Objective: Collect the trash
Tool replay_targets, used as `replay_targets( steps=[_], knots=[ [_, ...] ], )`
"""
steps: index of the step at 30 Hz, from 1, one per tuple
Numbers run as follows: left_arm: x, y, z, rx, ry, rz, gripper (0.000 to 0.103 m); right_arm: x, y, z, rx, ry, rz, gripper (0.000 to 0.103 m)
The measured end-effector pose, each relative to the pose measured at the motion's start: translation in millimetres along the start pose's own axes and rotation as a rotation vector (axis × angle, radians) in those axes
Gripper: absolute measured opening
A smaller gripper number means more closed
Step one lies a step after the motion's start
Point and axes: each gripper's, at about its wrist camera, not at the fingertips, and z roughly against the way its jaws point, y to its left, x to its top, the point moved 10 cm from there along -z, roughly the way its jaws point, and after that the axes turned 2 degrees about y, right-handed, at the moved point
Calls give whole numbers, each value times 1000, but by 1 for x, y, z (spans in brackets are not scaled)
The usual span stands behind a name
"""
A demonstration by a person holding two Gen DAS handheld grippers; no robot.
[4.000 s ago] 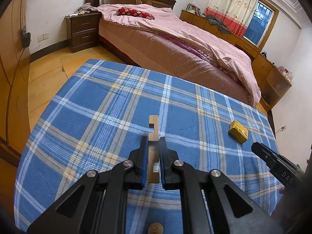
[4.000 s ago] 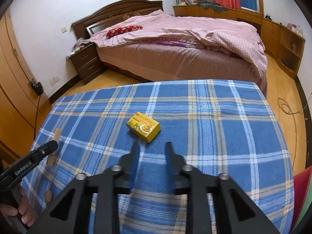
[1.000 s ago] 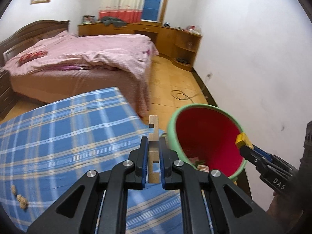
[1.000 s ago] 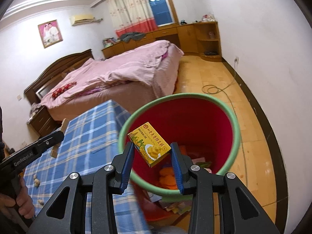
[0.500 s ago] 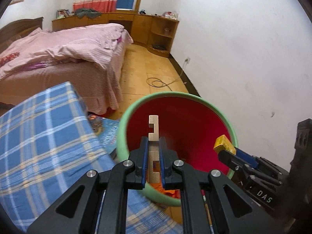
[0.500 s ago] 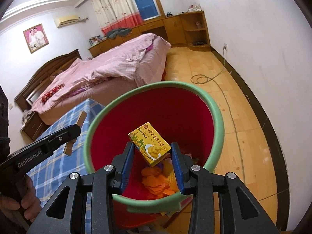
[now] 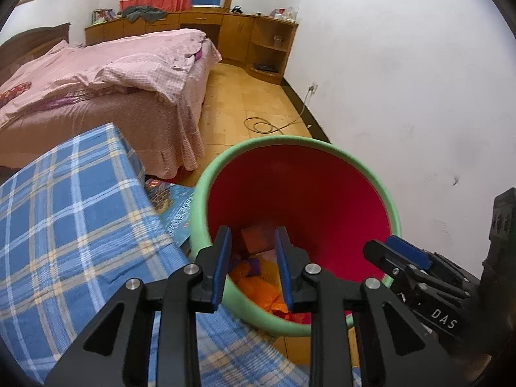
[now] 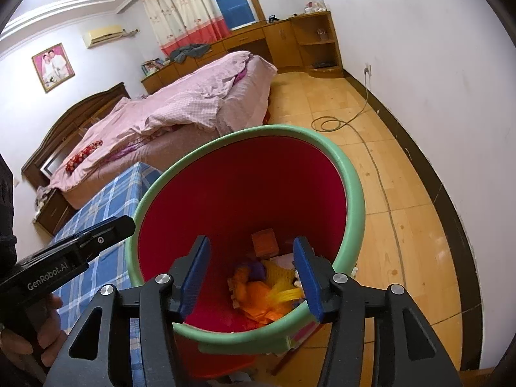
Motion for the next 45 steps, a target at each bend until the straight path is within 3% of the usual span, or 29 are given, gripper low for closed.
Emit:
replay_targets(
  steps=[13, 16, 34, 45],
  knots=[
    [-23, 37, 50, 99, -30, 49, 35, -13, 42, 28, 46, -16, 56, 61],
    [-29, 49, 65, 125, -43, 59, 35, -19, 53, 35, 60, -19, 69, 71],
    [-76, 109, 158, 280, -133, 169, 35, -53, 134, 75, 125, -59, 190, 73],
    [-104, 133, 195, 357, -170, 229, 35, -77, 171, 88, 138, -90, 284, 74]
  ],
)
